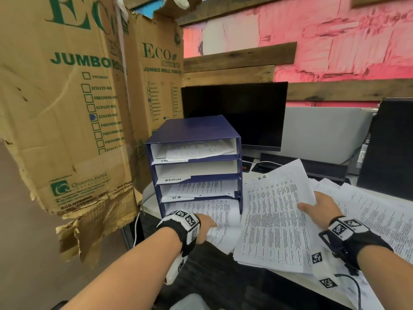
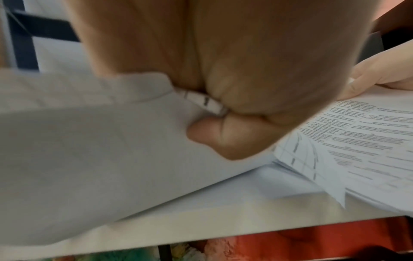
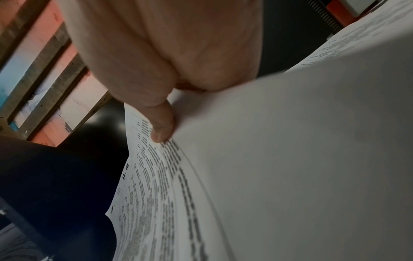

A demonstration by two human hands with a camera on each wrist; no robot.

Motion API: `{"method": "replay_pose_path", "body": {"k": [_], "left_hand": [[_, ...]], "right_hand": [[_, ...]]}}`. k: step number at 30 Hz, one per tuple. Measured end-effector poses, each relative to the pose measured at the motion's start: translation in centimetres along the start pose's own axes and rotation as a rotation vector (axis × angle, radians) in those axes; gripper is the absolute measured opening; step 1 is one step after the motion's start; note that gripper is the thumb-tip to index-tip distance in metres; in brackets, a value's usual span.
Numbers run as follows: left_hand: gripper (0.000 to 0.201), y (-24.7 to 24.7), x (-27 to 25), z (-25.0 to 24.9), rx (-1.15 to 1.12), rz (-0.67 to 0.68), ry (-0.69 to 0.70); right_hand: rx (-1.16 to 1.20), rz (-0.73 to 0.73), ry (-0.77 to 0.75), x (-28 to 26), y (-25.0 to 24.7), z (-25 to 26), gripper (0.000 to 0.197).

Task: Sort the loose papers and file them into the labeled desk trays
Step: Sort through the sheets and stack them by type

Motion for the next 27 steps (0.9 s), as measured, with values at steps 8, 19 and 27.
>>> {"method": "replay_pose_path", "body": {"k": [8,19,27], "left_hand": [[0.081,-1.9,-1.9,1.0,-0.050,-0.188,-0.115],[0.091,1.4,-3.9,0.4,0.019,-0.207,-0.069],[0.092,-1.1,-5.1,0.3,0.008,-0.247,-0.147]], "right_hand": [[-0.003,0.009,0.001,0.0,0.0,-0.2,0.036],[0.005,-0.012,-0.009,-0.7,-1.3,0.3,0.033],[-0.007,-0.014,-0.052,-1.8,-0.6,1.6,0.034]]}}
Point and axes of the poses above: each hand's wrist, its own x-axis towards the middle knuckle, its own y-axis out of the palm, z = x × y, the point moved 3 cm from there along x, towards the middle knuckle, and after that the axes turned 10 degrees about x, right-handed, at the moved point
